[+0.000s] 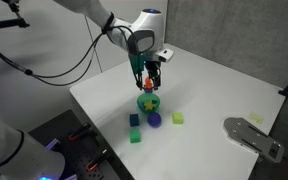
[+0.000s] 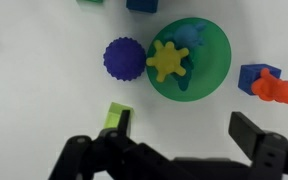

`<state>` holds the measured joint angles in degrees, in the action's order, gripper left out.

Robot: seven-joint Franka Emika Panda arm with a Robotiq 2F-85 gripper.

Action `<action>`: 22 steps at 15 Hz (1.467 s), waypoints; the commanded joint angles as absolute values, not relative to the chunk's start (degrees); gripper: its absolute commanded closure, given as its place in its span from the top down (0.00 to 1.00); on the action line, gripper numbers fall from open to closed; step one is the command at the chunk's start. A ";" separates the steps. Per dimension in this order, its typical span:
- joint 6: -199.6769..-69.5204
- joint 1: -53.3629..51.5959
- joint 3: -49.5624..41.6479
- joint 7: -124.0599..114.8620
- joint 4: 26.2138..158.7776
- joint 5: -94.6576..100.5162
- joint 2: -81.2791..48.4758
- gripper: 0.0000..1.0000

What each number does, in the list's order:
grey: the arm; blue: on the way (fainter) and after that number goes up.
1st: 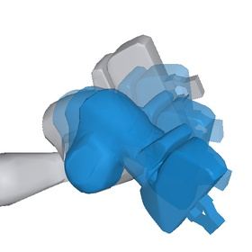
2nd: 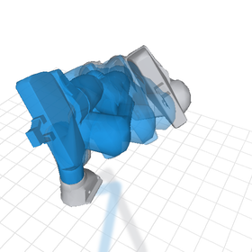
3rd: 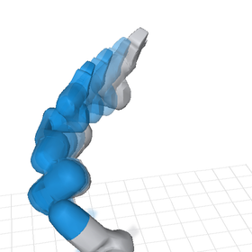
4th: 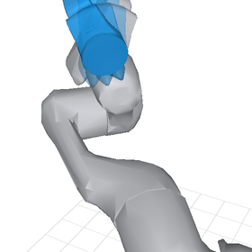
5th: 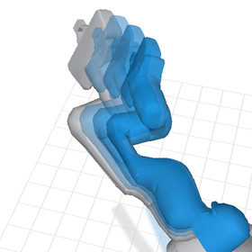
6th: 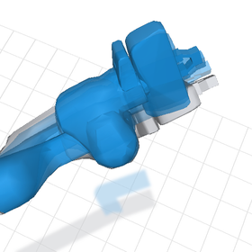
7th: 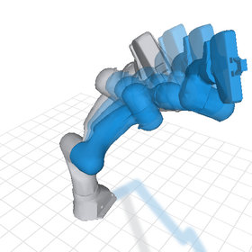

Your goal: Pick up the topmost yellow toy on the table and put it in the green bowl

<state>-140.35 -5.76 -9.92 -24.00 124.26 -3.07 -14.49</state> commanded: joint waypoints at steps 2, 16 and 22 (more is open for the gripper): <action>-131.54 -1.50 -7.74 -16.98 123.55 -2.12 -6.38 1.00; -104.74 4.02 -7.51 0.27 121.96 2.79 12.78 1.00; -104.47 4.09 -7.22 1.06 121.78 2.04 13.10 1.00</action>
